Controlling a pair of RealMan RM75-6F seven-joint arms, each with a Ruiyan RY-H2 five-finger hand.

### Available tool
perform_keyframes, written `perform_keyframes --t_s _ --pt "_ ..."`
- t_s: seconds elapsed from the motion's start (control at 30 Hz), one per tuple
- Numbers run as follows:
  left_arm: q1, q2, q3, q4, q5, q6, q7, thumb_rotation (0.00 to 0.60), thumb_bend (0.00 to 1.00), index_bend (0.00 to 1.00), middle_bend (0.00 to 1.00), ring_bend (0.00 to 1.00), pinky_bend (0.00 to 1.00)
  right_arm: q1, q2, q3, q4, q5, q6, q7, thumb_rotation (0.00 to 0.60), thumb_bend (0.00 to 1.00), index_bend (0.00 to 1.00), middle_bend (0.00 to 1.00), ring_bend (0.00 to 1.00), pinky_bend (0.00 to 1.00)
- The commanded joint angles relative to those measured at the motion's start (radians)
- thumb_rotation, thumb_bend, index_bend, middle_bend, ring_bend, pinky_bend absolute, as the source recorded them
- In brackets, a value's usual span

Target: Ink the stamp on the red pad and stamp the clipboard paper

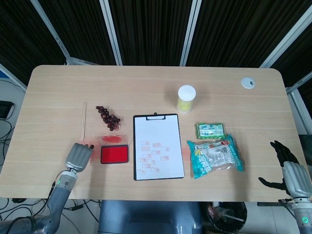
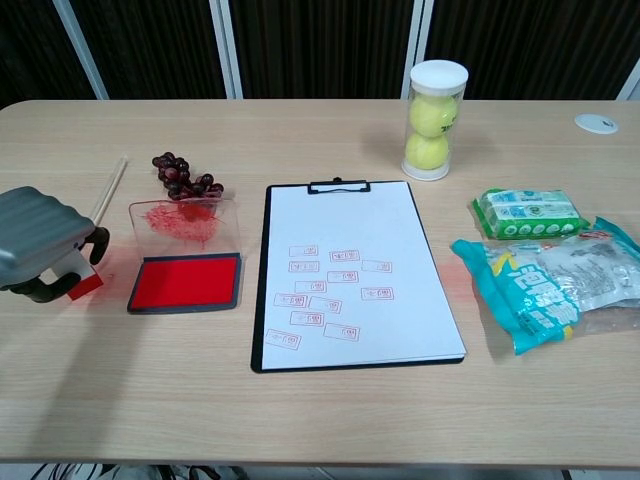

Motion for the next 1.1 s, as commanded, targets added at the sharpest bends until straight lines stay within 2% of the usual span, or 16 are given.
perform_keyframes --t_s 0.03,0.63,0.73,0.93,1.1 --pt "0.0 0.001 0.0 0.0 0.0 -0.001 0.001 0.6 0.38 0.39 0.53 0.98 1.0 0.0 0.0 0.0 0.0 0.0 -0.001 0.0 0.6 0.17 0.0 0.0 0.0 0.13" --pt "0.0 0.002 -0.003 -0.001 0.008 -0.003 0.001 0.6 0.28 0.36 0.5 0.98 1.0 -0.001 0.0 0.0 0.0 -0.001 0.001 0.001 0.6 0.17 0.0 0.0 0.0 0.13" --pt "0.0 0.003 -0.003 -0.001 0.01 -0.002 0.001 0.6 0.22 0.34 0.48 0.98 1.0 0.0 0.001 0.0 0.0 -0.001 0.0 0.002 0.6 0.17 0.0 0.0 0.0 0.13" --pt "0.002 0.009 -0.005 -0.004 0.016 0.003 -0.005 0.6 0.05 0.26 0.43 0.98 1.0 -0.001 0.0 0.0 0.0 -0.001 0.001 0.001 0.6 0.17 0.0 0.0 0.0 0.13" --pt "0.007 0.041 -0.008 -0.035 0.051 0.029 -0.03 0.6 0.03 0.22 0.4 0.96 1.0 -0.001 0.0 0.0 0.0 -0.001 0.001 0.0 0.6 0.17 0.0 0.0 0.0 0.13"
